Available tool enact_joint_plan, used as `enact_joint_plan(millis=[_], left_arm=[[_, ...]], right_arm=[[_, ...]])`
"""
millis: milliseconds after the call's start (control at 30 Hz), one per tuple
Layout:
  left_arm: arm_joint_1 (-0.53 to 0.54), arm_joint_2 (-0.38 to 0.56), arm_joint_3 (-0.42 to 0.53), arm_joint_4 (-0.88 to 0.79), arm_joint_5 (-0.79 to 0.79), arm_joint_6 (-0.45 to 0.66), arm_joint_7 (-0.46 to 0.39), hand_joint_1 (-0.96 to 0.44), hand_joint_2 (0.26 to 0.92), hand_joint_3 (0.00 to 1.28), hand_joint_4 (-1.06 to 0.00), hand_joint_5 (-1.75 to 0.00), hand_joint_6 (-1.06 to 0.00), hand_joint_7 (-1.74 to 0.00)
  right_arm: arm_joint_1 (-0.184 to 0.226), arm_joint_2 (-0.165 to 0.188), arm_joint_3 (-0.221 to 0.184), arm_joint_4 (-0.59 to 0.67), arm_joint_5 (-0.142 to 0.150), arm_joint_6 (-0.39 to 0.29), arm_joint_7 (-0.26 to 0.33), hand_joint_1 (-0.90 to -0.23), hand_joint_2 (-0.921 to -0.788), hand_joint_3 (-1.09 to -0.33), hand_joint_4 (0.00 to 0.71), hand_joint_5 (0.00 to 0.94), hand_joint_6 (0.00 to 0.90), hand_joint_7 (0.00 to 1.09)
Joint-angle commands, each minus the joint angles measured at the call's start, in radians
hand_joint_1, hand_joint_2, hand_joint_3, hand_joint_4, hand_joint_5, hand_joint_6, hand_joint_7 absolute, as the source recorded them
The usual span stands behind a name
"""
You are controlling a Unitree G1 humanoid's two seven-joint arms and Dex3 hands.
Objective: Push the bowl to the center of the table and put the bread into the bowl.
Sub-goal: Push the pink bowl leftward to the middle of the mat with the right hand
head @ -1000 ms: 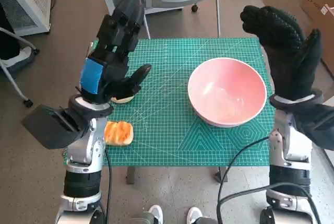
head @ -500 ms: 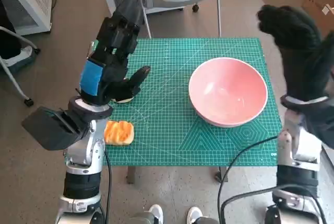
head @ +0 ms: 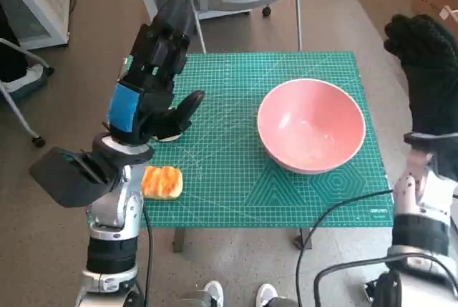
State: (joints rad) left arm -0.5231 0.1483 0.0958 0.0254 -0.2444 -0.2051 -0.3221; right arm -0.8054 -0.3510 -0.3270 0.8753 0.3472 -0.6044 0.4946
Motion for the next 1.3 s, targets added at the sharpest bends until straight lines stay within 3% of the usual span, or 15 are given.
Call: enact_joint_plan(millis=[33,333,733,1033,1300], left_arm=[[0.015,-0.004,0.004,-0.001,-0.003,-0.011,0.004,-0.49,0.775,0.52,0.0,0.0,0.0,-0.32],[0.017,-0.001,0.002,-0.01,0.003,-0.005,0.011,-0.49,0.774,0.52,0.0,0.0,0.0,-0.32],[0.035,0.008,0.008,-0.025,0.002,-0.002,0.012,-0.49,0.773,0.52,0.0,0.0,0.0,-0.32],[0.047,0.013,0.009,-0.037,0.012,0.001,0.021,-0.49,0.772,0.52,0.0,0.0,0.0,-0.32],[0.056,0.022,0.011,-0.047,0.023,0.002,0.035,-0.5,0.774,0.52,0.0,0.0,0.0,-0.3]], right_arm=[[-0.04,-0.016,-0.021,0.197,-0.022,-0.003,-0.017,-0.615,-0.921,-0.717,0.274,0.009,0.411,0.01],[-0.078,-0.033,-0.012,0.359,-0.077,0.09,-0.115,-0.584,-0.921,-0.741,0.284,0.015,0.413,0.02],[-0.075,-0.044,0.008,0.426,-0.151,0.211,-0.211,-0.579,-0.921,-0.75,0.31,0.017,0.436,0.03],[-0.07,-0.025,0.013,0.44,-0.185,0.26,-0.258,-0.583,-0.921,-0.761,0.35,0.028,0.444,0.03],[-0.066,0.011,0.018,0.444,-0.21,0.261,-0.275,-0.594,-0.921,-0.769,0.374,0.028,0.455,0.03]])
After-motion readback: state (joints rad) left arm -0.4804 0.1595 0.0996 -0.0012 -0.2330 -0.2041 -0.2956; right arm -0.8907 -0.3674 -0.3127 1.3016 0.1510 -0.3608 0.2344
